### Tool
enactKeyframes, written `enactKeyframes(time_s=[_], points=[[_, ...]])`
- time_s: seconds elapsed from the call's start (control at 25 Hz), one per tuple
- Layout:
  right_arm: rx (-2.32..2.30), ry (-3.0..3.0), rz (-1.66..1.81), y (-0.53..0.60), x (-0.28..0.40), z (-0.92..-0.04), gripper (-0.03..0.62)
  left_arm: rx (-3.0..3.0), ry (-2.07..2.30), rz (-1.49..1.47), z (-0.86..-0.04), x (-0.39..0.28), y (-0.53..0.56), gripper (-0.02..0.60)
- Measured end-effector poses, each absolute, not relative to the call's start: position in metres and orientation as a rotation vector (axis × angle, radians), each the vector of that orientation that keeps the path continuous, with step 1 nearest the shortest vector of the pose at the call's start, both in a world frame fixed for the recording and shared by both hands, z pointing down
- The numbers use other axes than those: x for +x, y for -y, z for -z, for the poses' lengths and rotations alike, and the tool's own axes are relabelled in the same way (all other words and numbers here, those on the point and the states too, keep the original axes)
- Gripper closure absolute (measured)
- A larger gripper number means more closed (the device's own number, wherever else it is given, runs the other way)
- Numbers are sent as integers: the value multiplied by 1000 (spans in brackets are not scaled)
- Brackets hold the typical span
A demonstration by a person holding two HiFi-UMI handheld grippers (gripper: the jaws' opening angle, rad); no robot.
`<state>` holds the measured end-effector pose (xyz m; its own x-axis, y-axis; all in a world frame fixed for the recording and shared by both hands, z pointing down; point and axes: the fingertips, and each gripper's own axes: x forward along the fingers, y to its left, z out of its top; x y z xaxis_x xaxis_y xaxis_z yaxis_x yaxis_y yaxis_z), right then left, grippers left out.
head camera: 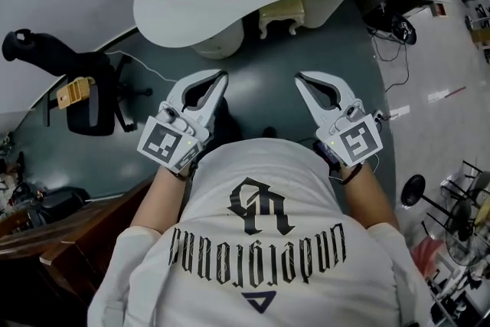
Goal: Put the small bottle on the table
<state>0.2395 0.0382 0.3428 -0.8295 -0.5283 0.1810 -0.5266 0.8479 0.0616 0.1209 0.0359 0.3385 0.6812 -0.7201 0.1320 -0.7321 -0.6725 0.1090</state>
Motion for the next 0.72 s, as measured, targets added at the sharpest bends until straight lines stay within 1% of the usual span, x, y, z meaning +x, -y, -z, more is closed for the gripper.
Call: enactKeyframes(time_s=[0.36,0.72], points=[[765,2855,1,-88,278,-344,592,2726,1261,-130,-333,158,-90,574],[728,2864,24,-109,268,-342,592,2714,1296,-110,-334,150,-115,574]])
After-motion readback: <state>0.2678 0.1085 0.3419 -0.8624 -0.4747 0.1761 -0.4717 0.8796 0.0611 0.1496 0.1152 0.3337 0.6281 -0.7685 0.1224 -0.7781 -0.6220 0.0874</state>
